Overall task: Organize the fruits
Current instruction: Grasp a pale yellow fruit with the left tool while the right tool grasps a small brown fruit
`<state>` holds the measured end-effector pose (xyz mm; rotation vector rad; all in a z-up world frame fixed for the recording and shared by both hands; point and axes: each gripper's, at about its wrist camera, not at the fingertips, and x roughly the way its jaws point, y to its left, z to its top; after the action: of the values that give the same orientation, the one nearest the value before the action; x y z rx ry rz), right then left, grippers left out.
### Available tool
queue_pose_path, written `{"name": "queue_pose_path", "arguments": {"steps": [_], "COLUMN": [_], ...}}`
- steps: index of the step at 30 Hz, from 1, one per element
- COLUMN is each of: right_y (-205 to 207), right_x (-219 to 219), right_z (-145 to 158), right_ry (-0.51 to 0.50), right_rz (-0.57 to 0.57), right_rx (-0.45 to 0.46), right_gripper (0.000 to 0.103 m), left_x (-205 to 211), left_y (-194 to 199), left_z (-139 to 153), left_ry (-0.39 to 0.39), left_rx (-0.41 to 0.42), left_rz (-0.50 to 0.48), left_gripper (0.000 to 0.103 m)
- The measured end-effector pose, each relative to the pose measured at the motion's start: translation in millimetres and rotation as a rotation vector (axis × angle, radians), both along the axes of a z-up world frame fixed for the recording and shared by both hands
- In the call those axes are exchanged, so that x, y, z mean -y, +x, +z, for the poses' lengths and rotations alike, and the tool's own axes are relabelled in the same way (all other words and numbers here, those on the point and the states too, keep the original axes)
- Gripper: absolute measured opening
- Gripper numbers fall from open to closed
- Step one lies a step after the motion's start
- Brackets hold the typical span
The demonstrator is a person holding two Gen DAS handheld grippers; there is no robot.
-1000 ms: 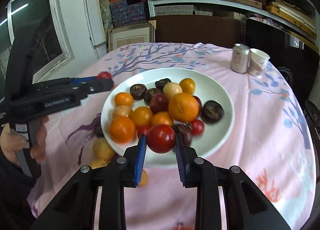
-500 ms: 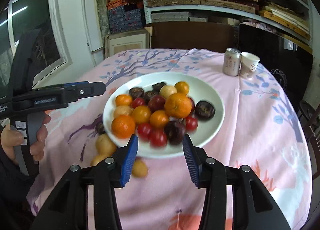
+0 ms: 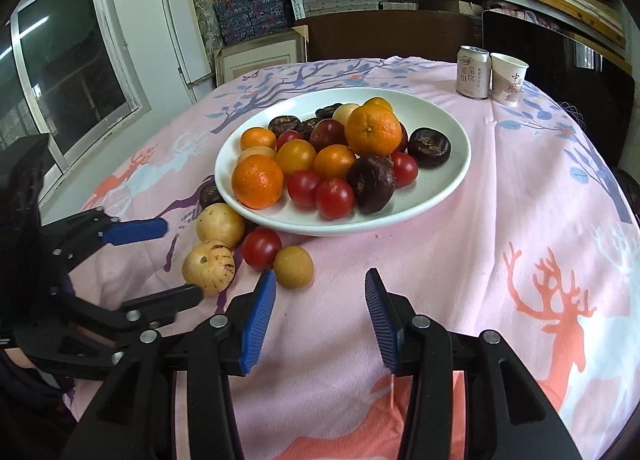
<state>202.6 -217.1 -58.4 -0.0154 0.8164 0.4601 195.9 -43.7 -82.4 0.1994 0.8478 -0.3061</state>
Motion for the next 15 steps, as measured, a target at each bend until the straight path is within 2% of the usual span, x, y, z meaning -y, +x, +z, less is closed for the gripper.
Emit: {"name": "queue_pose_path", "arguments": {"steps": [1,4,6,8,12,15], "right_y": [-1,-1,0,0,0,0], "right_x": [2,6,8,7,4,3], "right_z": [0,-3,-6,-8,-8,-8], "right_ry": [0.002,0.006,0.011,0.010,-0.001,-0.005], "right_rz": [-0.003,-0.014,-0.018,-0.014,-0.007,-0.009], "right_rx": [-0.002,-0.014,-0.024,-0.028,-0.031,-0.029], "right_gripper": [0.047,0.047,0.047,0.047,0.047,0.047], "left_x": [3,13,15,11,7,6], "left_y": [4,10,12,16,25,26], "left_z": [-3,-10,-10,-12,-17,-17], "left_ry": [-0.002,0.003,0.005,-0.031,-0.068,-0.080], "left_rx": [-0.017,-0.053,-0.050,-0.064,-0.106,-0.106], "left_rz": [-0.006,-0.025,-0.022,-0.016,0.000,-0.002], "left_gripper": [0.050,0.040,0.040,0.041,0.054,0.053]}}
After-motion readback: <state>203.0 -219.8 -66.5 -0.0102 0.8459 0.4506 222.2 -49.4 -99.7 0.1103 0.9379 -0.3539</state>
